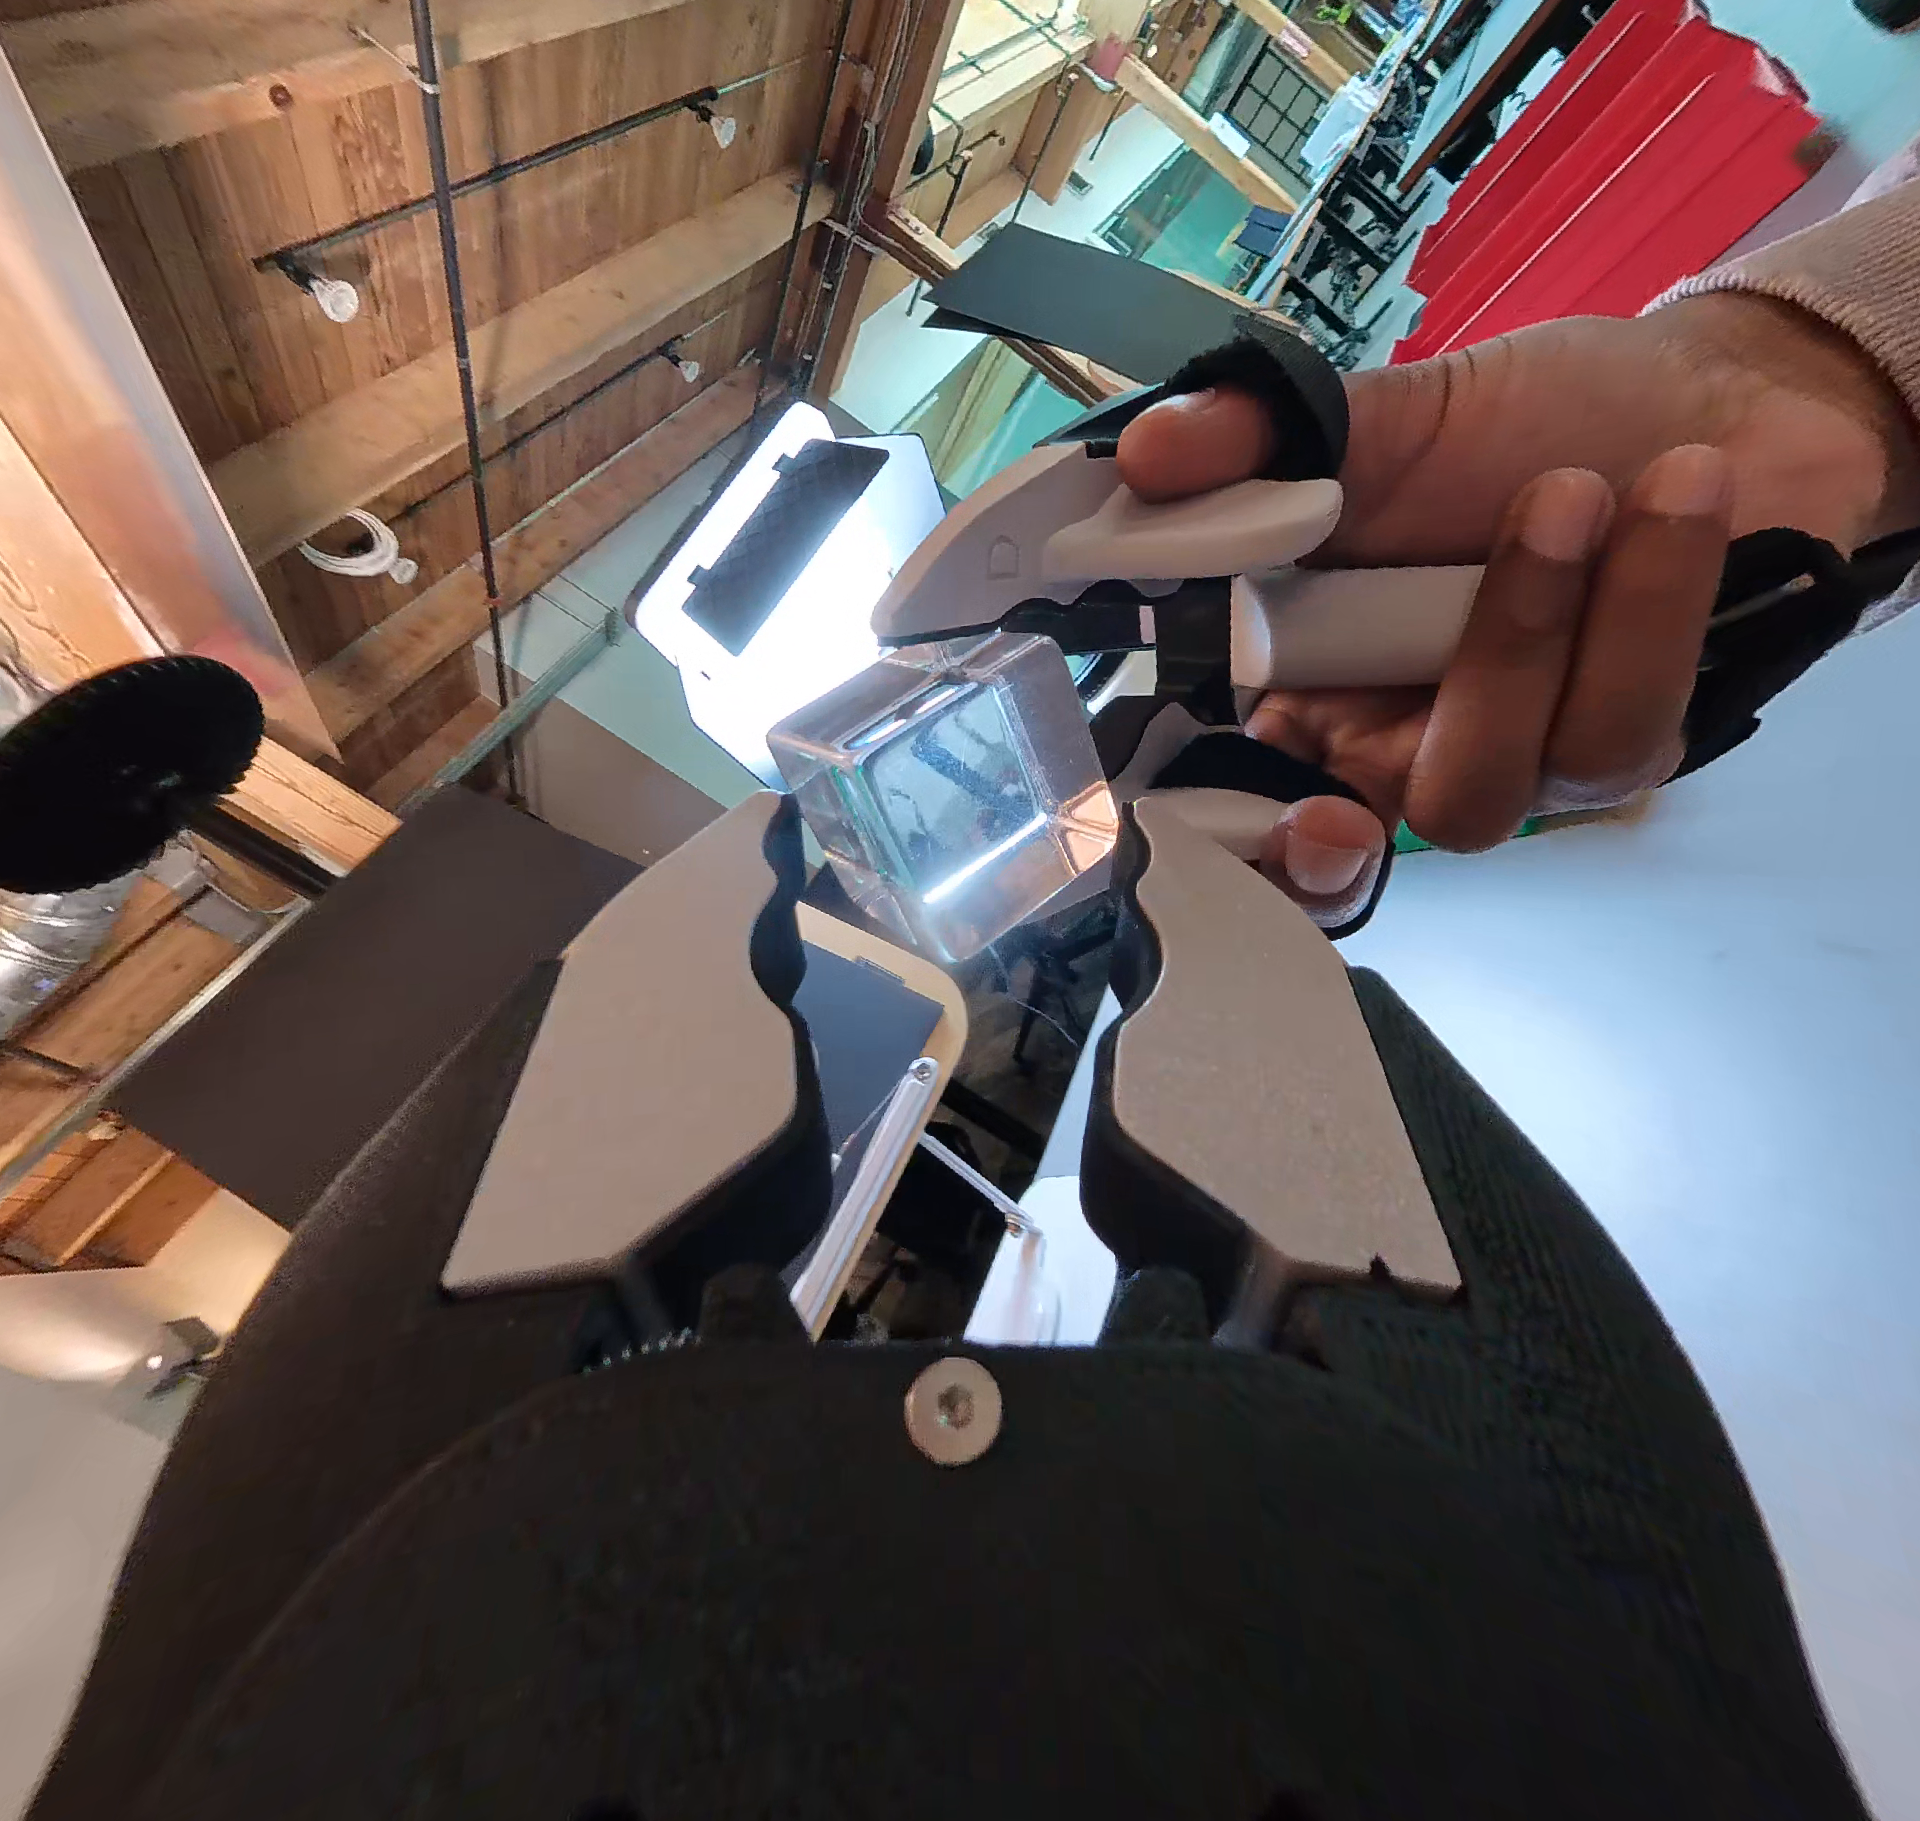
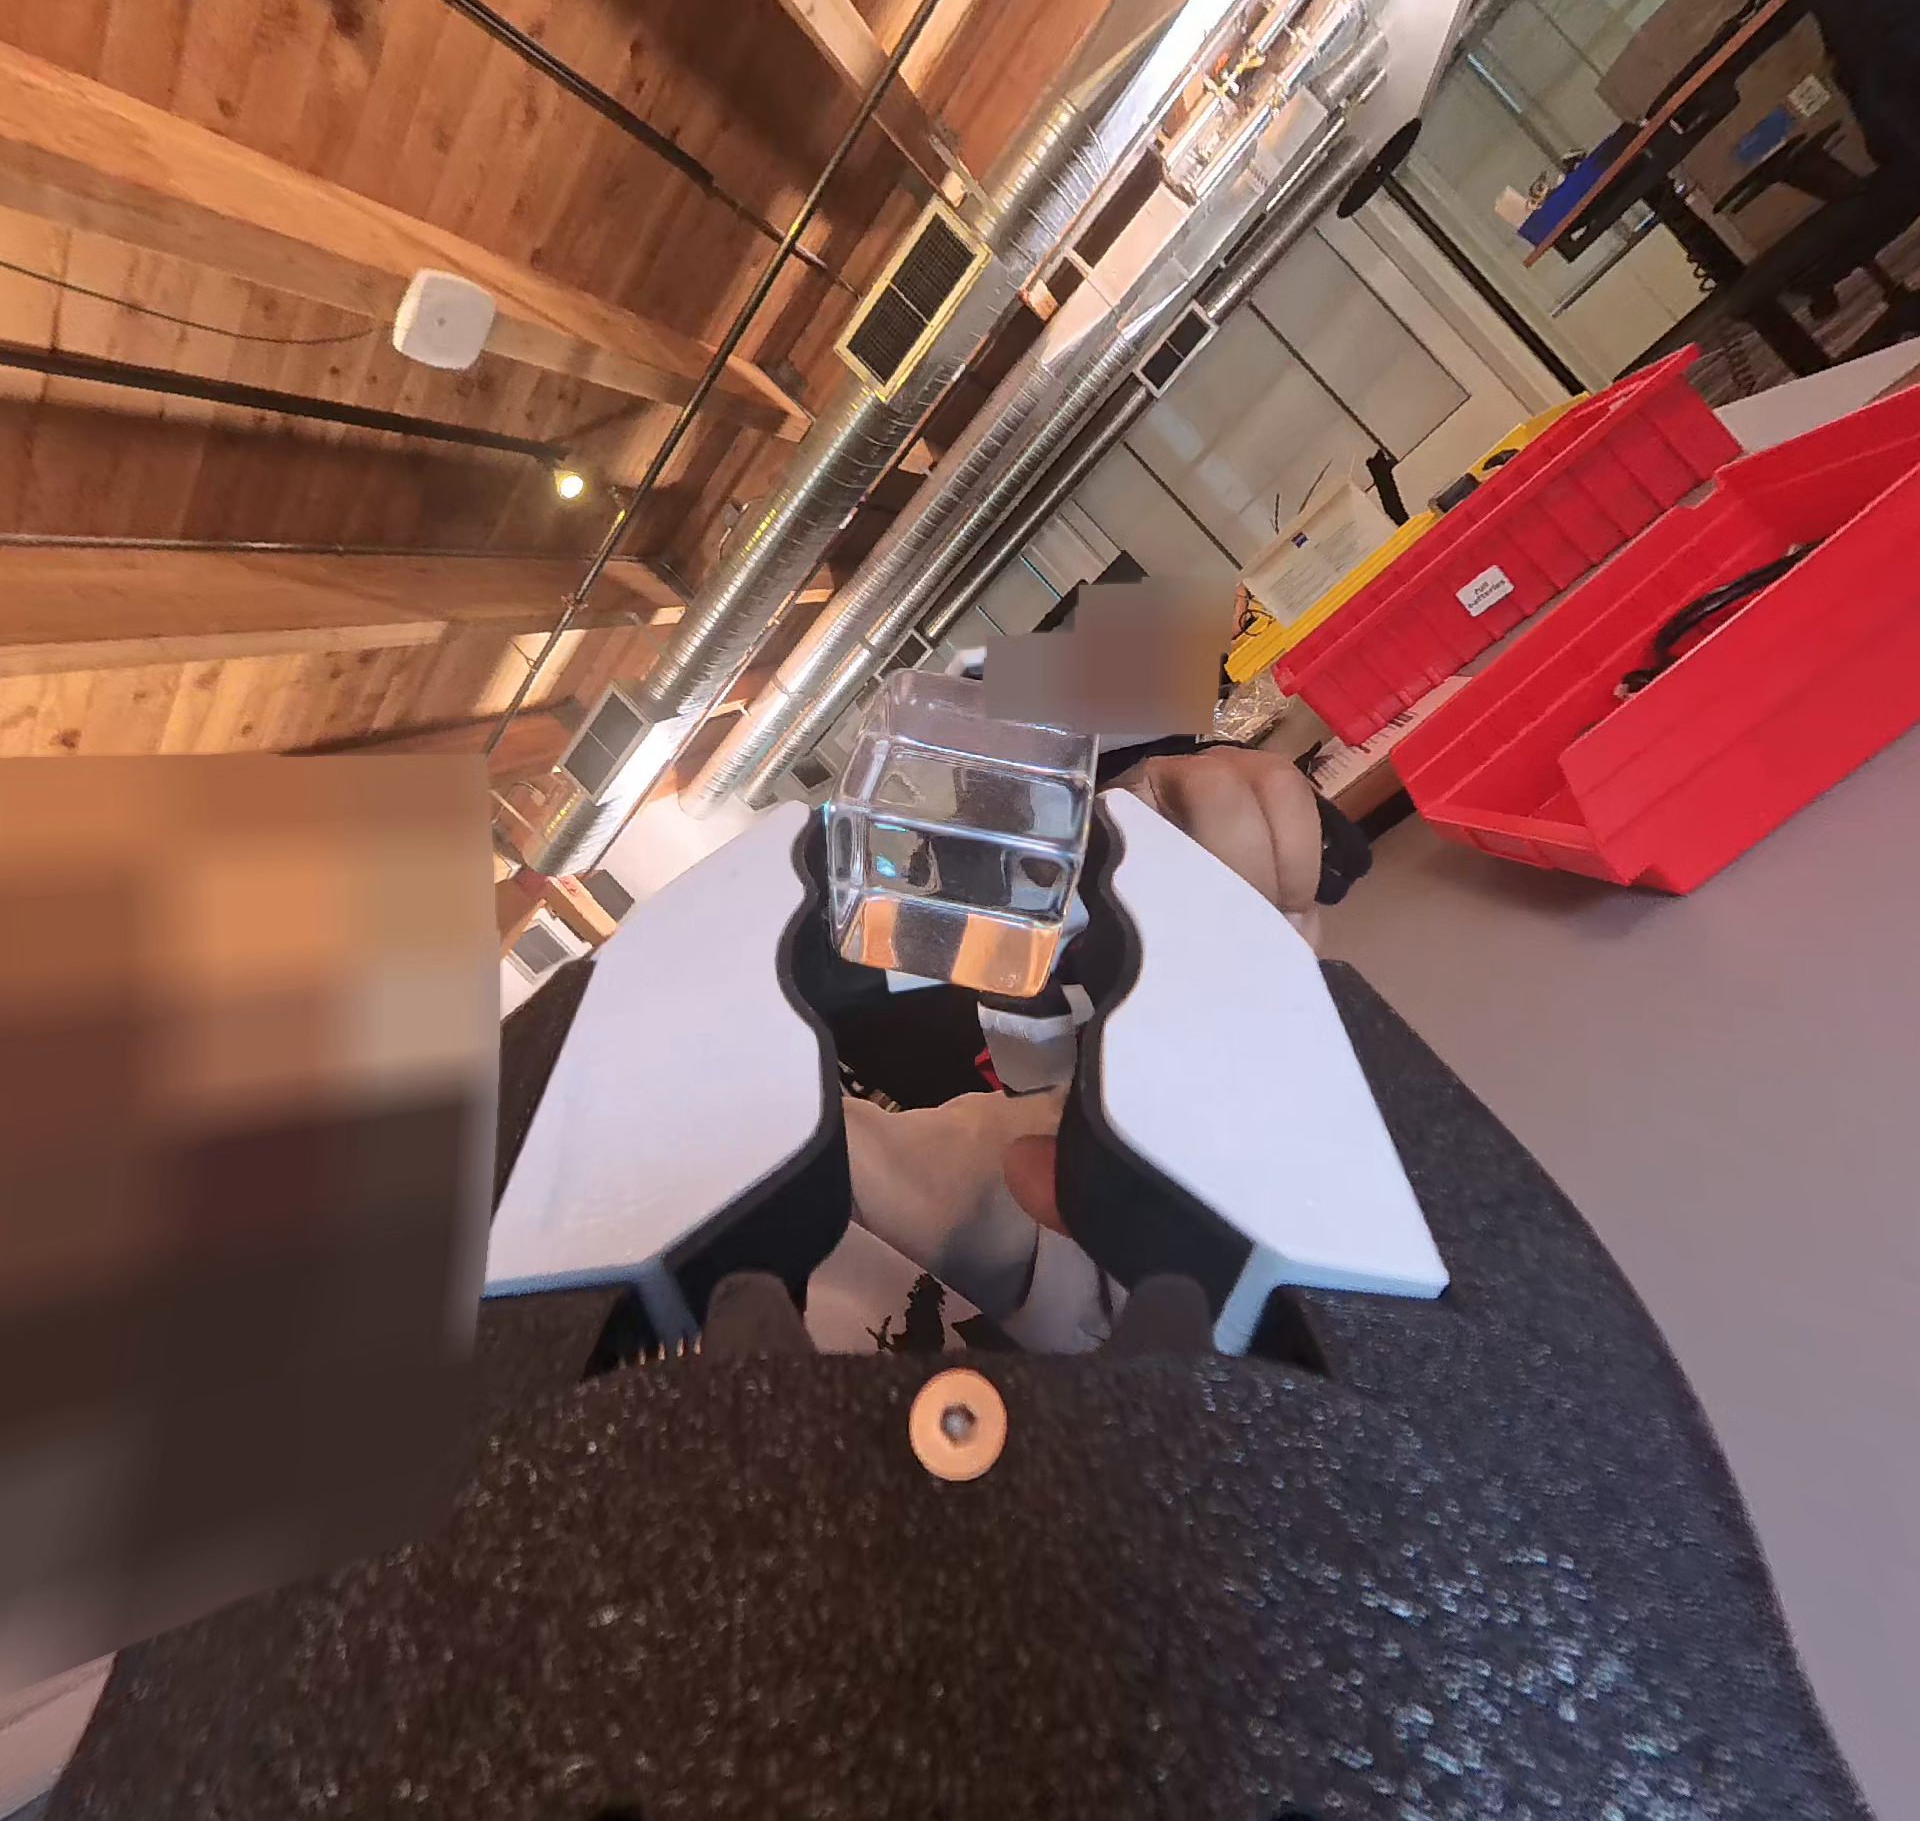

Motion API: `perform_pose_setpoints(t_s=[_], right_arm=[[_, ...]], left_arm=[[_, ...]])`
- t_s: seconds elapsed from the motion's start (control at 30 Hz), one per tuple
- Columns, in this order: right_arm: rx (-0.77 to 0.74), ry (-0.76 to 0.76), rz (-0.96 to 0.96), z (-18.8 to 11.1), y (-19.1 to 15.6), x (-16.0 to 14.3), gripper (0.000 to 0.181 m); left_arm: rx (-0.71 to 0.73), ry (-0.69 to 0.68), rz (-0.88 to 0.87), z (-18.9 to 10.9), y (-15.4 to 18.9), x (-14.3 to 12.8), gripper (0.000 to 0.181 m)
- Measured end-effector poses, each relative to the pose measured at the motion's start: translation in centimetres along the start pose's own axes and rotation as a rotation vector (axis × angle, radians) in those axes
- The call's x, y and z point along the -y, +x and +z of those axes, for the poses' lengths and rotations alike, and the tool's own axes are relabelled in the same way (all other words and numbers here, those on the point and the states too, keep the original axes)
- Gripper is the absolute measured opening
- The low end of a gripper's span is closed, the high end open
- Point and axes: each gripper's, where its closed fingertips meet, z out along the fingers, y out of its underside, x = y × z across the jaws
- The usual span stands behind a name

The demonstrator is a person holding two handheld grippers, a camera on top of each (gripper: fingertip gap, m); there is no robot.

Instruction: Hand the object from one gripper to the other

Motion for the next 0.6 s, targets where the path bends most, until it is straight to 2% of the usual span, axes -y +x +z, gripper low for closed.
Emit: perform_pose_setpoints(t_s=[0.03, 0.1, 0.17, 0.3, 0.43, 0.5, 0.6], right_arm=[[-0.008, -0.007, -0.024, 0.0, 0.0, 0.0, 0.047], [-0.059, -0.014, -0.126, -0.3, 0.1, 0.5, 0.049], [-0.13, -0.051, -0.31, -0.8, -0.1, 0.9, 0.053], [-0.372, -0.145, -0.963, -2.1, -0.7, 1.9, 0.061], [-0.662, -0.284, -1.611, -3.0, -0.3, 2.4, 0.061], [-0.725, -0.333, -1.788, -3.0, -0.1, 2.2, 0.061], [-0.749, -0.34, -1.904, -2.6, 0.4, 1.7, 0.063]], left_arm=[[-0.008, -0.002, -0.018, 0.0, -0.1, 0.0, 0.057], [-0.011, 0.005, -0.056, -0.2, -0.6, 0.1, 0.057], [-0.016, 0.004, -0.134, -0.4, -1.3, 0.1, 0.057], [-0.07, 0.001, -0.455, -0.6, -2.9, -0.3, 0.057], [-0.209, 0.027, -0.854, -0.7, -3.2, -0.4, 0.057], [-0.287, 0.05, -1.042, -0.6, -3.0, 0.0, 0.057], [-0.393, 0.093, -1.301, -0.5, -2.6, 0.7, 0.056]])
